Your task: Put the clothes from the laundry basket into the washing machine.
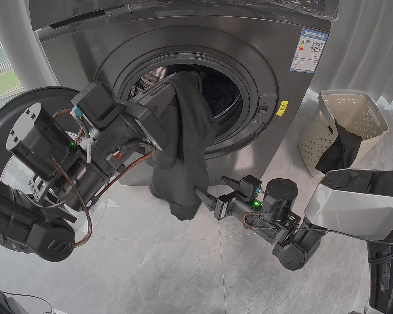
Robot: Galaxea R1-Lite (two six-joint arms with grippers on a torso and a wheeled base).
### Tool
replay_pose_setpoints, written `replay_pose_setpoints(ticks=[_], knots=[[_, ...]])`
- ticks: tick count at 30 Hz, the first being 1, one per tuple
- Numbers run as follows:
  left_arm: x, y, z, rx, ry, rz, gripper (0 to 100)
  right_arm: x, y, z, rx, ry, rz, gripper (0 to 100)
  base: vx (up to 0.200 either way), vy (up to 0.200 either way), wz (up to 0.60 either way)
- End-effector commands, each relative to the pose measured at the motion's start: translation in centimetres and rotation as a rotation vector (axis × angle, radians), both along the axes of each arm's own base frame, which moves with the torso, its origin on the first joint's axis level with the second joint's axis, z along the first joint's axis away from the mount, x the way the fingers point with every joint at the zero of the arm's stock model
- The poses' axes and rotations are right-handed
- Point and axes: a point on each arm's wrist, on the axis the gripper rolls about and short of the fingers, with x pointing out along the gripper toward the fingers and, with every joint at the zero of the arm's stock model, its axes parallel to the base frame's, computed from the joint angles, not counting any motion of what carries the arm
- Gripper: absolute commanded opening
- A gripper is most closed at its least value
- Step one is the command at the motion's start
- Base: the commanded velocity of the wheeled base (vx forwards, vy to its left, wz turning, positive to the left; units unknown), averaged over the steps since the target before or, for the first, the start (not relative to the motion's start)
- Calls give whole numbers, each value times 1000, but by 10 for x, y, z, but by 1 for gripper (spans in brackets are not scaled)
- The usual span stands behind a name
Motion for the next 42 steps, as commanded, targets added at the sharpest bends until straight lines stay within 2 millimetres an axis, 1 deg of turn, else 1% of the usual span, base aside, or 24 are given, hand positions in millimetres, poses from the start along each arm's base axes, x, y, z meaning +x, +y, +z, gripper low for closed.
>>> replay_pose_setpoints(ticks=[1,2,4,7,11,14,18,21,24,27,28,34,35,38,40,41,42], knots=[[-16,-1,12,-22,-34,-44,0,14,7,-7,4,-18,3,100,0,0,0],[-16,-1,12,-22,-34,-44,0,14,7,-7,4,-18,3,100,0,0,0],[-20,-2,10,-15,-28,-55,0,23,12,-4,27,-50,14,100,0,0,0],[-21,-1,6,-5,-15,-56,0,30,17,5,54,-90,18,100,0,0,0],[-22,0,3,-1,-10,-58,0,40,23,6,72,-119,18,100,0,0,0],[-24,0,3,-3,-13,-59,0,48,24,4,53,-127,6,100,0,0,0],[-25,1,2,-2,-12,-61,0,64,24,2,50,-155,-16,100,0,0,0],[-25,0,2,0,-13,-66,0,75,26,-4,50,-166,-26,100,0,0,0],[-28,-3,2,-1,-14,-84,0,81,31,-7,58,-185,-28,100,0,0,0],[-29,-4,1,0,-10,-89,0,85,33,-6,69,-200,-32,100,0,0,0],[-29,-4,0,2,-9,-88,0,88,35,0,87,-225,-37,0,0,0,0],[-30,-1,-5,9,0,-82,0,92,33,17,126,-271,-58,0,0,0,0],[-30,-1,-5,9,0,-82,0,92,33,17,126,-271,-58,0,0,0,0],[-30,3,-12,19,16,-69,0,92,29,24,138,-283,-70,0,0,0,0],[-27,8,-16,27,29,-48,0,92,27,30,147,-293,-73,0,0,0,0],[-23,17,-21,38,47,-13,0,91,22,38,157,-307,-81,0,0,0,0],[-22,21,-25,46,61,4,0,90,20,44,161,-310,-85,0,0,0,0]])
